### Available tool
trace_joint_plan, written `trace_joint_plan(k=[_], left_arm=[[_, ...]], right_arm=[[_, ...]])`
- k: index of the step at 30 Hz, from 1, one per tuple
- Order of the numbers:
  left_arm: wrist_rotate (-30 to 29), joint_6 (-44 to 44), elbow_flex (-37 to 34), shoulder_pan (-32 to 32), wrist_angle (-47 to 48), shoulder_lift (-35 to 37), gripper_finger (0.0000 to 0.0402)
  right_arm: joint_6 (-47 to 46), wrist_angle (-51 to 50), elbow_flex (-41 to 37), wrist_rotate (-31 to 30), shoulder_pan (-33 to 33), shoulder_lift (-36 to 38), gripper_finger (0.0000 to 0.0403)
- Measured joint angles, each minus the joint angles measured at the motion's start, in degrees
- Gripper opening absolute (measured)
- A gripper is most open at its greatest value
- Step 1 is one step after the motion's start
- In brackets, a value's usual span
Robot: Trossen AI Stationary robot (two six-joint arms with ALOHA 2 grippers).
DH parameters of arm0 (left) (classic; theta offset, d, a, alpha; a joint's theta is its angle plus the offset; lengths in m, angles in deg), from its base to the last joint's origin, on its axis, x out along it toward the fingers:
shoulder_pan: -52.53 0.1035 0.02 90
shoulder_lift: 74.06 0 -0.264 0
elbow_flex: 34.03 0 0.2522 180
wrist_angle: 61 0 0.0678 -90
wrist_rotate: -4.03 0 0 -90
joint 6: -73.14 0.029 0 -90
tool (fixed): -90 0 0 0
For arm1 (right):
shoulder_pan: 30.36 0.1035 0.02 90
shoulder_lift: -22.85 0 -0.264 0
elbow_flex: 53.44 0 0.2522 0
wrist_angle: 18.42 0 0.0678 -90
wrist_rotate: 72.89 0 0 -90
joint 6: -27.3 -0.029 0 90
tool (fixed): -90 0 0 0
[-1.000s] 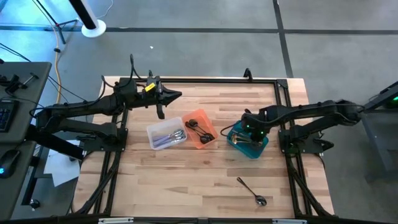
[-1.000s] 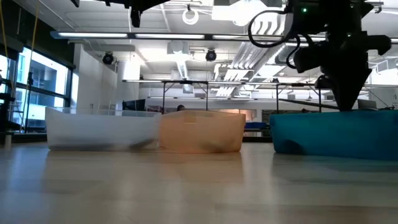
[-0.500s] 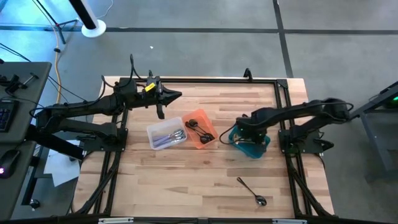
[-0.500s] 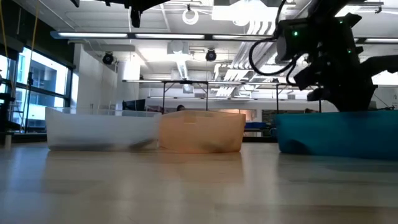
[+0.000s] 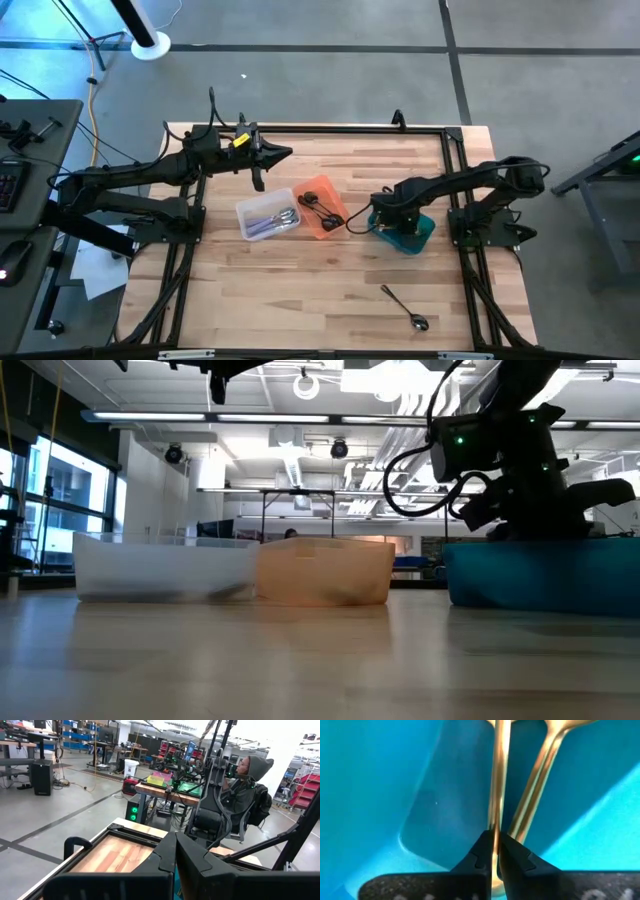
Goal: Sort silverware by color (type)
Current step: Put the gold spoon into the blue bin, then put the black spoon into the orange bin
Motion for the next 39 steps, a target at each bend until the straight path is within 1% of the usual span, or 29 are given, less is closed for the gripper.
trace_joint_plan(k=[8, 23, 26, 34, 39], left_arm=[[0.0, 0.0, 0.0, 0.0, 0.0, 0.0, 0.0], [0.0, 0.1, 0.0, 0.0, 0.0, 0.0, 0.0], [0.0, 0.1, 0.0, 0.0, 0.0, 0.0, 0.0], [0.0, 0.1, 0.0, 0.0, 0.0, 0.0, 0.0], [0.0, 0.1, 0.0, 0.0, 0.0, 0.0, 0.0]], right_arm=[[-0.2, 0.7, 0.0, -0.1, 0.0, -0.5, 0.0031], [-0.3, 0.7, 0.0, 0.7, 0.0, -0.5, 0.004], [-0.3, 0.7, 0.0, 0.7, 0.0, -0.5, 0.0057], [-0.3, 0.2, 0.0, 0.9, 0.0, -0.5, 0.0121], [-0.2, -0.4, 0.0, 0.8, 0.0, -0.5, 0.0135]])
